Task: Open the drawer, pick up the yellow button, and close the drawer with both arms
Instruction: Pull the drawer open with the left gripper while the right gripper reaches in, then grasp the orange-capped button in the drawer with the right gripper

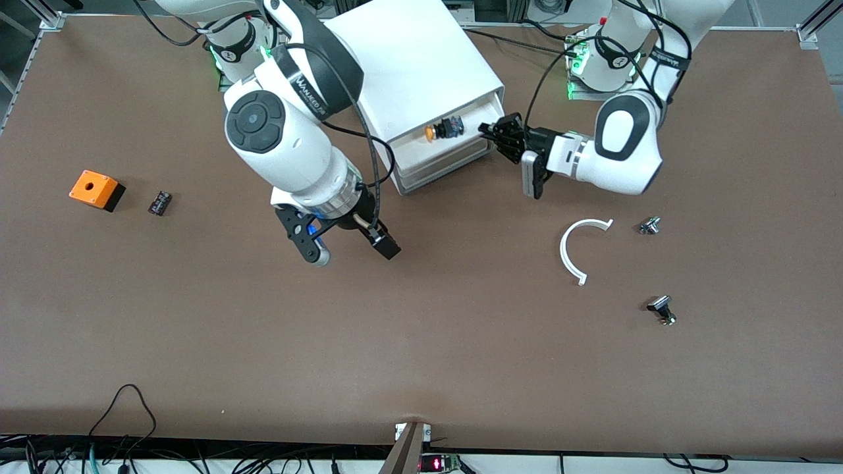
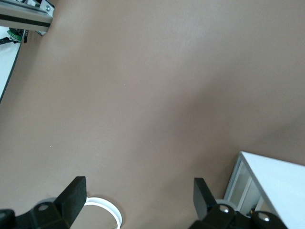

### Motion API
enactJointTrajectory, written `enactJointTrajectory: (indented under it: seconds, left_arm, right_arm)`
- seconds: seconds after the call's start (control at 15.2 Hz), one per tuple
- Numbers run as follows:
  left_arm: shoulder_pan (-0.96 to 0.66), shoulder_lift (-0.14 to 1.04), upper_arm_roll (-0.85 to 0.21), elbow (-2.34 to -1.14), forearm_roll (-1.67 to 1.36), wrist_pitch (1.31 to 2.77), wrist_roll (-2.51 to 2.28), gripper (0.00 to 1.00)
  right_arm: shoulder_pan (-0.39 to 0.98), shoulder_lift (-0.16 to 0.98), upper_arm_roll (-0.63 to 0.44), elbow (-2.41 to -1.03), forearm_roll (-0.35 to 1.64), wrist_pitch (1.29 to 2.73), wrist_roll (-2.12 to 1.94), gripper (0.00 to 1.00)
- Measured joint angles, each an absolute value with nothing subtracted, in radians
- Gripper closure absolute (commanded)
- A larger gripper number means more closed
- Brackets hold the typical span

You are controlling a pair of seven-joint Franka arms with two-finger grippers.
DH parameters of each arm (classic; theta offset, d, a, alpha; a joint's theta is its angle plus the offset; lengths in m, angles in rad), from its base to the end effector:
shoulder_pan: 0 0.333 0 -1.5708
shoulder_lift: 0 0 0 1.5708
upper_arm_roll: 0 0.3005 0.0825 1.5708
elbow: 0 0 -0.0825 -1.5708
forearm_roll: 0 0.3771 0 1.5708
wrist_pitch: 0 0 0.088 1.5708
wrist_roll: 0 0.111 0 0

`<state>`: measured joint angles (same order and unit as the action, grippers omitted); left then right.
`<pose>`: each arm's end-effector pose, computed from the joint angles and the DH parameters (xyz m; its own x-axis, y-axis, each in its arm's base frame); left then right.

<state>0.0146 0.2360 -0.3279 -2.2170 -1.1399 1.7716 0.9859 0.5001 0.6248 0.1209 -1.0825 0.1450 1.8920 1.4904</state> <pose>0.4450 -0.2320 0.2717 0.8467 -0.5176 0.1230 -0.2812 -0.2392 0.9293 0.6056 0.4147 0.4697 0.6005 -0.7748 -0.1975 -0.7986 -0.5688 -0.1966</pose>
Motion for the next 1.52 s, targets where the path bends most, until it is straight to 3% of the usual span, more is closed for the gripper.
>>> enactJointTrajectory:
  seconds: [0.26, 0.72, 0.79, 0.86, 1.12, 1.52]
  left_arm:
    - [0.083, 0.310, -0.327, -2.118, -1.061, 1.755, 0.999, 1.00]
    - [0.112, 0.358, -0.326, -2.065, -1.059, 1.750, 1.049, 1.00]
    - [0.115, 0.362, -0.326, -2.058, -1.058, 1.749, 1.050, 0.83]
    - [0.118, 0.365, -0.326, -2.053, -1.058, 1.747, 1.050, 0.01]
    - [0.139, 0.368, -0.326, -2.001, -1.028, 1.710, 1.045, 0.00]
    - [0.227, 0.422, -0.323, -1.798, -0.897, 1.443, 0.833, 0.00]
  right_arm:
    - [0.529, 0.625, 0.122, -1.073, 0.145, 1.892, 1.557, 0.01]
    - [0.664, 0.631, 0.121, -1.063, 0.144, 1.913, 1.771, 0.01]
    - [0.684, 0.639, 0.120, -1.063, 0.143, 1.915, 1.797, 0.01]
    - [0.703, 0.649, 0.119, -1.062, 0.139, 1.918, 1.820, 0.01]
    - [0.752, 0.688, 0.117, -1.059, 0.132, 1.947, 1.885, 0.01]
    - [0.796, 0.737, 0.117, -1.058, 0.132, 1.995, 1.954, 0.01]
